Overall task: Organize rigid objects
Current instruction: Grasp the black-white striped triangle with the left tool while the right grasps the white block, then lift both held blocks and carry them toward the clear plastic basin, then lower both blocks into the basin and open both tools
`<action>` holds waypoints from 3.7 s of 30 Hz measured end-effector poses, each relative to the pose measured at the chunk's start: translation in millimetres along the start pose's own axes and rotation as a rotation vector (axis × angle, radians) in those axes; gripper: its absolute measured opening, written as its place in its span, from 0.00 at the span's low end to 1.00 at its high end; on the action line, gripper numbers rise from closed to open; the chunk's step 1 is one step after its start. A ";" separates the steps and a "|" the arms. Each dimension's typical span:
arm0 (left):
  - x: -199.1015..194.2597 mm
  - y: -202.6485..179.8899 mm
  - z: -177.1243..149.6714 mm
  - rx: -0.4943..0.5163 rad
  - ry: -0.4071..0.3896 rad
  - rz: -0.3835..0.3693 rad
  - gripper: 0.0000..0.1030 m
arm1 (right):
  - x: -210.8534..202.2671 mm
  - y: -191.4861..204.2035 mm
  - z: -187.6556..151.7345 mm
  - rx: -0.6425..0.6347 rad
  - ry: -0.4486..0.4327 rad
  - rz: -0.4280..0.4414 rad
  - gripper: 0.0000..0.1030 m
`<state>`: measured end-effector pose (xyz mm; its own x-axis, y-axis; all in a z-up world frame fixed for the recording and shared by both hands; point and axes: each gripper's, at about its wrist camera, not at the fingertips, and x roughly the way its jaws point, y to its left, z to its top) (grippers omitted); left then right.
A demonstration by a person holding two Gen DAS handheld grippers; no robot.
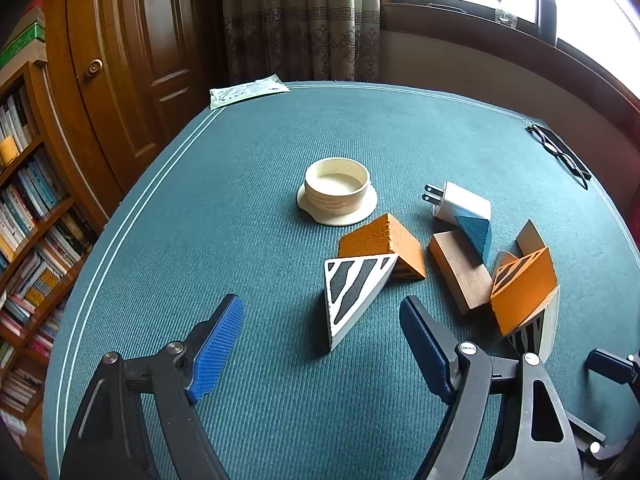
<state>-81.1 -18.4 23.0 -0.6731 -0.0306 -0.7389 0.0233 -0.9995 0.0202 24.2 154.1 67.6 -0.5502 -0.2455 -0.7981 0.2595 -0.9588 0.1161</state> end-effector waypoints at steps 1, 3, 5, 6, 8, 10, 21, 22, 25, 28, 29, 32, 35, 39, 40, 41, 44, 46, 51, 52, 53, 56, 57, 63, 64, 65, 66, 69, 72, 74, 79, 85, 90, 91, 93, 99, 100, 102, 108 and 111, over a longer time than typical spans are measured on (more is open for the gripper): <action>2.1 -0.5 0.8 0.001 -0.001 -0.002 0.75 | 0.4 1.1 1.8 0.000 -0.002 0.010 0.74; 5.6 -1.3 1.3 0.002 -0.001 -0.013 0.71 | 1.8 3.8 6.2 -0.003 -0.004 0.024 0.71; 7.9 -0.9 2.1 0.002 0.000 -0.032 0.64 | 3.5 8.4 10.4 -0.014 -0.010 0.029 0.70; 9.2 -0.7 2.7 0.001 0.001 -0.041 0.62 | 4.0 10.8 12.5 -0.018 -0.014 0.033 0.68; 11.2 -0.1 3.2 -0.003 0.006 -0.063 0.51 | 6.7 14.2 17.2 -0.026 -0.022 0.039 0.65; 13.1 -0.2 3.0 -0.008 0.014 -0.090 0.40 | 15.3 17.7 24.2 -0.033 -0.025 0.042 0.62; 9.0 -10.3 -1.7 0.025 -0.009 -0.097 0.32 | 24.8 22.6 27.3 -0.052 -0.054 -0.011 0.33; 8.7 -10.4 -1.8 0.026 -0.010 -0.096 0.32 | 24.5 21.8 27.1 -0.049 -0.055 -0.009 0.33; 8.2 -9.7 -1.2 0.026 -0.012 -0.095 0.32 | 24.6 20.7 27.8 -0.049 -0.057 -0.013 0.32; 7.0 -8.3 -1.2 0.021 -0.016 -0.093 0.32 | 24.2 21.6 26.8 -0.052 -0.062 -0.017 0.32; 6.5 -8.2 -1.1 0.021 -0.019 -0.090 0.31 | 24.2 22.3 26.6 -0.052 -0.063 -0.017 0.32; 3.5 -8.1 -2.3 0.023 -0.032 -0.075 0.31 | 22.3 23.0 25.6 -0.052 -0.067 -0.016 0.32; 0.9 -9.2 -2.6 0.031 -0.043 -0.062 0.31 | 18.8 23.4 23.7 -0.047 -0.077 -0.016 0.32; -2.5 -9.8 -2.9 0.032 -0.056 -0.052 0.31 | 12.2 22.4 21.4 -0.042 -0.091 -0.012 0.32; -3.9 -9.6 -3.1 0.031 -0.060 -0.050 0.31 | 10.7 22.0 20.3 -0.040 -0.093 -0.011 0.32; -5.3 -9.1 -3.0 0.029 -0.064 -0.052 0.31 | 9.4 21.0 19.2 -0.037 -0.094 -0.010 0.31; -10.8 -6.6 -3.3 0.018 -0.075 -0.066 0.31 | 4.9 18.9 15.7 -0.026 -0.099 -0.008 0.31; -14.4 -4.6 -3.0 0.010 -0.082 -0.074 0.31 | 1.2 17.9 13.0 -0.019 -0.104 -0.006 0.30; -20.1 1.8 -4.8 -0.009 -0.080 -0.092 0.31 | -6.1 13.7 5.8 -0.001 -0.113 -0.007 0.30; -21.0 0.7 -5.2 -0.009 -0.080 -0.091 0.31 | -6.1 13.7 5.8 -0.001 -0.113 -0.007 0.30; -21.0 1.2 -5.2 -0.009 -0.080 -0.093 0.31 | -7.1 12.9 4.8 0.002 -0.114 -0.007 0.30; -26.0 -1.9 -7.2 -0.005 -0.082 -0.100 0.31 | -13.7 8.7 1.0 0.022 -0.123 -0.004 0.30; -28.4 -4.3 -7.6 -0.001 -0.085 -0.103 0.31 | -15.8 6.9 0.2 0.028 -0.126 -0.002 0.30; -45.2 -24.9 -9.6 0.036 -0.103 -0.133 0.31 | -28.9 -4.5 -8.8 0.059 -0.137 -0.023 0.30; -47.5 -29.1 -9.8 0.045 -0.105 -0.139 0.31 | -28.9 -4.5 -8.8 0.059 -0.137 -0.023 0.30; -50.1 -33.4 -10.5 0.054 -0.107 -0.146 0.31 | -31.4 -7.6 -10.8 0.065 -0.139 -0.029 0.30; -52.9 -38.0 -11.3 0.064 -0.109 -0.153 0.31 | -37.7 -15.7 -14.8 0.081 -0.145 -0.043 0.30; -60.0 -53.2 -11.3 0.091 -0.116 -0.175 0.31 | -50.0 -31.4 -21.4 0.119 -0.159 -0.064 0.30; -67.2 -69.7 -10.5 0.118 -0.122 -0.197 0.31 | -60.2 -42.9 -25.5 0.144 -0.175 -0.081 0.30; -72.2 -81.4 -10.1 0.138 -0.127 -0.210 0.31 | -70.6 -54.6 -29.8 0.170 -0.191 -0.102 0.30; -84.6 -111.2 -11.2 0.194 -0.133 -0.253 0.31 | -98.1 -84.8 -43.6 0.245 -0.223 -0.160 0.30; -97.9 -152.1 -15.9 0.272 -0.128 -0.313 0.31 | -128.5 -123.9 -66.5 0.338 -0.256 -0.251 0.30; -109.8 -194.6 -22.3 0.356 -0.123 -0.372 0.31 | -152.8 -163.4 -93.7 0.442 -0.282 -0.348 0.30; -112.1 -202.6 -24.0 0.372 -0.121 -0.385 0.31 | -155.8 -169.5 -97.9 0.458 -0.286 -0.360 0.30; -116.7 -219.5 -27.2 0.408 -0.118 -0.412 0.31 | -160.9 -181.0 -105.1 0.492 -0.293 -0.380 0.30; -128.1 -266.3 -39.3 0.501 -0.088 -0.511 0.31 | -168.9 -208.2 -123.3 0.577 -0.300 -0.431 0.30; -129.4 -273.7 -41.3 0.514 -0.081 -0.526 0.31 | -168.9 -208.2 -123.3 0.577 -0.300 -0.431 0.31; -131.9 -287.9 -44.8 0.540 -0.067 -0.558 0.31 | -171.3 -215.4 -127.9 0.600 -0.299 -0.440 0.31; -139.3 -323.6 -54.7 0.607 -0.047 -0.643 0.31 | -175.0 -224.0 -134.9 0.633 -0.303 -0.448 0.31; -139.6 -336.0 -58.1 0.618 -0.022 -0.687 0.32 | -175.6 -223.9 -135.4 0.641 -0.307 -0.447 0.38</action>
<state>48.0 322.0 80.2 -0.4068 0.5761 -0.7090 -0.7806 -0.6223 -0.0578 170.1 431.3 101.7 -0.7096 0.2381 -0.6632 -0.4847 -0.8481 0.2141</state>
